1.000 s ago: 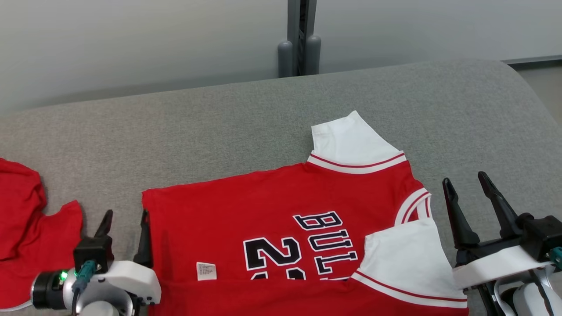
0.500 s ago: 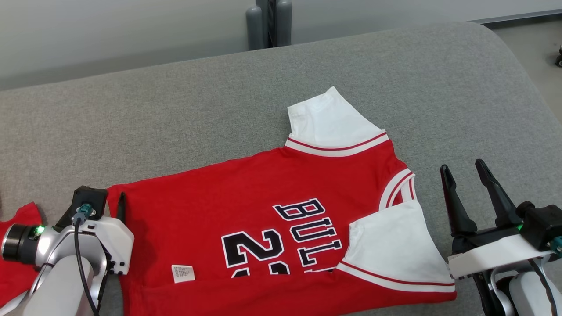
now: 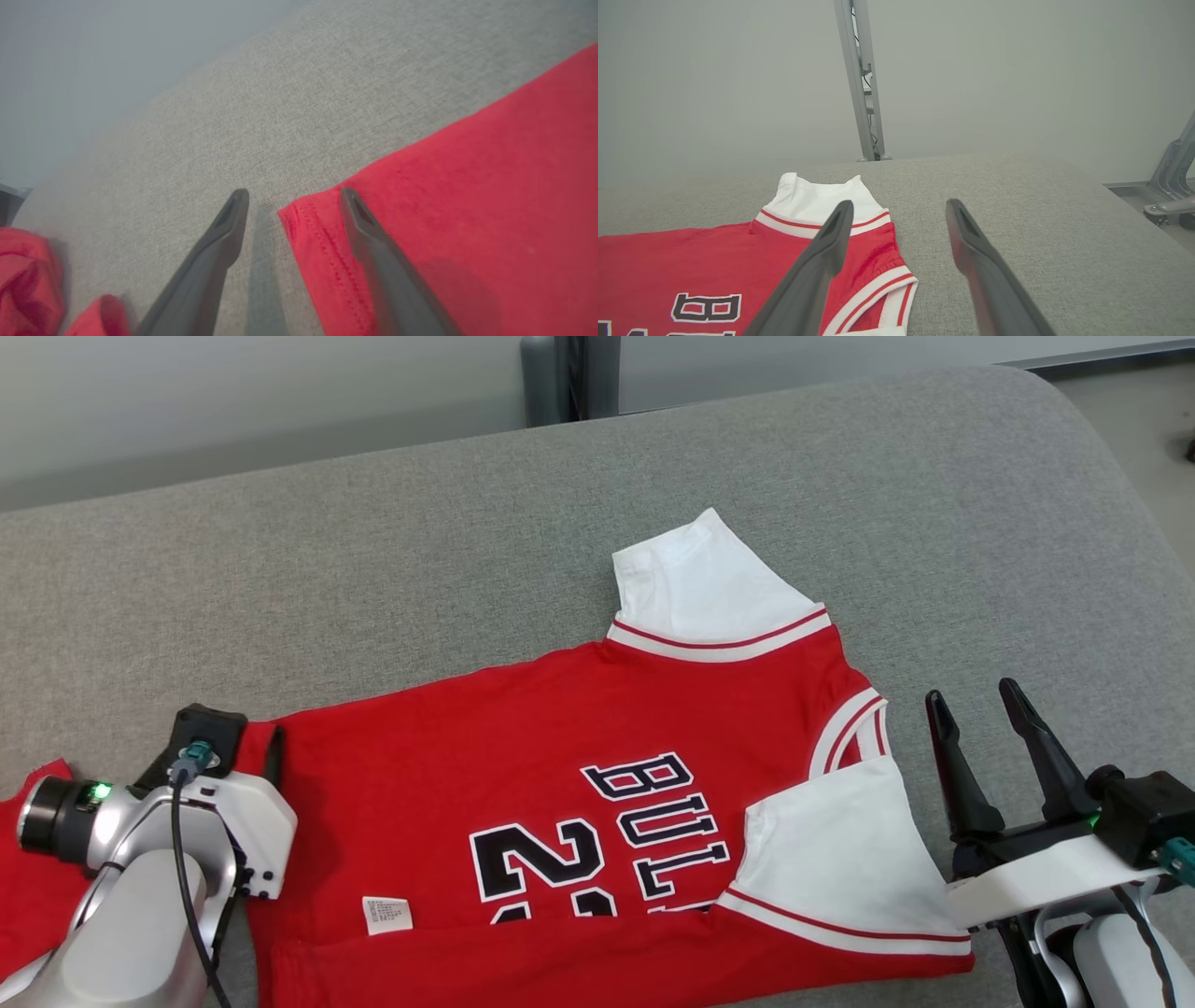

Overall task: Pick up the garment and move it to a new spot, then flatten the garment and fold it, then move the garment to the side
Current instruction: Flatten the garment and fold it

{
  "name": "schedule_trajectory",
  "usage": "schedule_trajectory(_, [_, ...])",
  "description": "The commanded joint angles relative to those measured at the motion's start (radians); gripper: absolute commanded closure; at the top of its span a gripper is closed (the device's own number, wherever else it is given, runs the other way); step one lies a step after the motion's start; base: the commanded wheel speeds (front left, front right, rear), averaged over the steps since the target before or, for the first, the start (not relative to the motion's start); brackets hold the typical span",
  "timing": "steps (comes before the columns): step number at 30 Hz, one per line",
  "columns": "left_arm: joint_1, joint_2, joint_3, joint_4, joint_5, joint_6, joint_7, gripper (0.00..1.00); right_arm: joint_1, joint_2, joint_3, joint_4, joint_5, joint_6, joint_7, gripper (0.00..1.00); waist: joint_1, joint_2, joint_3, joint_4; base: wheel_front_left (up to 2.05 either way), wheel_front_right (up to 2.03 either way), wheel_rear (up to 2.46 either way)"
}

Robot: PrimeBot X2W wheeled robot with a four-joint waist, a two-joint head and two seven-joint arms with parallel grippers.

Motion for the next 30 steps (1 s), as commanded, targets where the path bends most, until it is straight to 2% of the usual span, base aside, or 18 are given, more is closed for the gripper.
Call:
schedule_trajectory(1, [-0.016, -0.003, -0.004, 0.005, -0.002, -0.010, -0.003, 0.00, -0.011, -0.006, 0.001, 0.006, 0.002, 0.000, -0.006, 0.00, 0.0000, 0.0000, 0.000, 0.000, 0.00, 0.00, 0.00])
schedule_trajectory(3, [-0.018, -0.007, -0.015, 0.015, -0.006, -0.023, 0.009, 0.00, -0.012, -0.005, 0.000, 0.010, 0.002, 0.000, -0.006, 0.00, 0.0000, 0.0000, 0.000, 0.001, 0.00, 0.00, 0.00])
schedule_trajectory(4, [-0.016, -0.011, -0.019, 0.022, -0.009, -0.030, 0.019, 0.24, -0.012, -0.004, -0.001, 0.013, 0.002, 0.000, -0.006, 0.00, 0.0000, 0.0000, -0.001, 0.001, 0.00, 0.00, 0.00])
schedule_trajectory(5, [-0.013, -0.013, -0.021, 0.027, -0.011, -0.032, 0.026, 0.60, -0.012, -0.004, -0.001, 0.015, 0.001, 0.000, -0.006, 0.00, 0.0000, 0.0000, -0.002, 0.001, 0.00, 0.00, 0.00])
schedule_trajectory(6, [-0.014, -0.013, -0.021, 0.031, -0.013, -0.031, 0.030, 0.86, -0.012, -0.003, -0.002, 0.018, 0.001, 0.000, -0.006, 0.00, 0.0000, 0.0000, -0.003, 0.002, 0.00, 0.00, 0.00])
schedule_trajectory(7, [-0.017, -0.013, -0.018, 0.030, -0.018, -0.027, 0.025, 1.00, -0.011, -0.003, -0.004, 0.019, 0.001, 0.000, -0.006, 0.00, 0.0000, 0.0000, -0.004, 0.003, 0.00, 0.00, 0.00])
schedule_trajectory(17, [-0.019, -0.035, -0.007, 0.010, -0.059, -0.042, 0.004, 1.00, -0.008, -0.001, -0.004, 0.032, 0.000, 0.000, -0.006, 0.00, 0.0000, 0.0000, -0.014, 0.024, 0.00, 0.00, 0.00])
schedule_trajectory(24, [-0.008, -0.064, -0.017, -0.077, -0.077, -0.056, -0.048, 1.00, -0.046, -0.021, -0.030, 0.049, 0.005, 0.000, -0.005, 0.00, 0.0000, 0.0000, -0.014, 0.075, 0.00, 0.00, 0.00])
schedule_trajectory(30, [0.016, -0.088, -0.045, -0.173, -0.075, -0.064, -0.057, 1.00, -0.147, -0.065, -0.061, 0.105, 0.044, 0.000, 0.100, 0.00, 0.0000, 0.0000, -0.005, 0.150, 0.00, 0.00, 0.00])
